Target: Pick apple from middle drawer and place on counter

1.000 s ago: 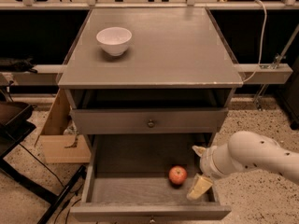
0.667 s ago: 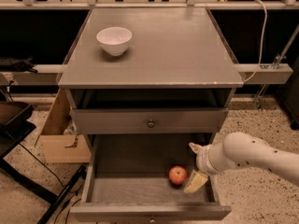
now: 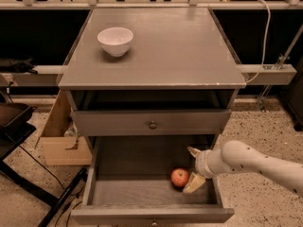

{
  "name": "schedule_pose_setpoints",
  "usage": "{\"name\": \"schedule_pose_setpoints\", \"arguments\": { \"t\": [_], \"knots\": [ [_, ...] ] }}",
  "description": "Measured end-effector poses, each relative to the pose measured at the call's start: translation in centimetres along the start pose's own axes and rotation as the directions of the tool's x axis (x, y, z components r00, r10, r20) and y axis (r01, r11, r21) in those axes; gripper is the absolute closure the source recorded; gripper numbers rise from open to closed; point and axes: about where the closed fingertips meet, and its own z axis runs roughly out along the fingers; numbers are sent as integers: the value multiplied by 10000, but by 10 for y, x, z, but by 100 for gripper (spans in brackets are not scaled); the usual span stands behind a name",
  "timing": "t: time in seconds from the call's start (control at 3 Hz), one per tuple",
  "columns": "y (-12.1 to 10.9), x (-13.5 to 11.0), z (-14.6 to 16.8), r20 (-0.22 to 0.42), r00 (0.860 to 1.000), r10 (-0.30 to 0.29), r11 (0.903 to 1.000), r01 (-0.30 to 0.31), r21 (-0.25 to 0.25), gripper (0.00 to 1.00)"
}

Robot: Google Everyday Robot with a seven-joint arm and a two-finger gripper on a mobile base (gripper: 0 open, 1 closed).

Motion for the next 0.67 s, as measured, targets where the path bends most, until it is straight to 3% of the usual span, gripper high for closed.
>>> {"name": "schedule_pose_setpoints", "arguments": {
  "t": [0.67],
  "knots": [
    [5, 13, 48, 385, 9992, 99, 9989, -81, -468, 0]
  ]
}}
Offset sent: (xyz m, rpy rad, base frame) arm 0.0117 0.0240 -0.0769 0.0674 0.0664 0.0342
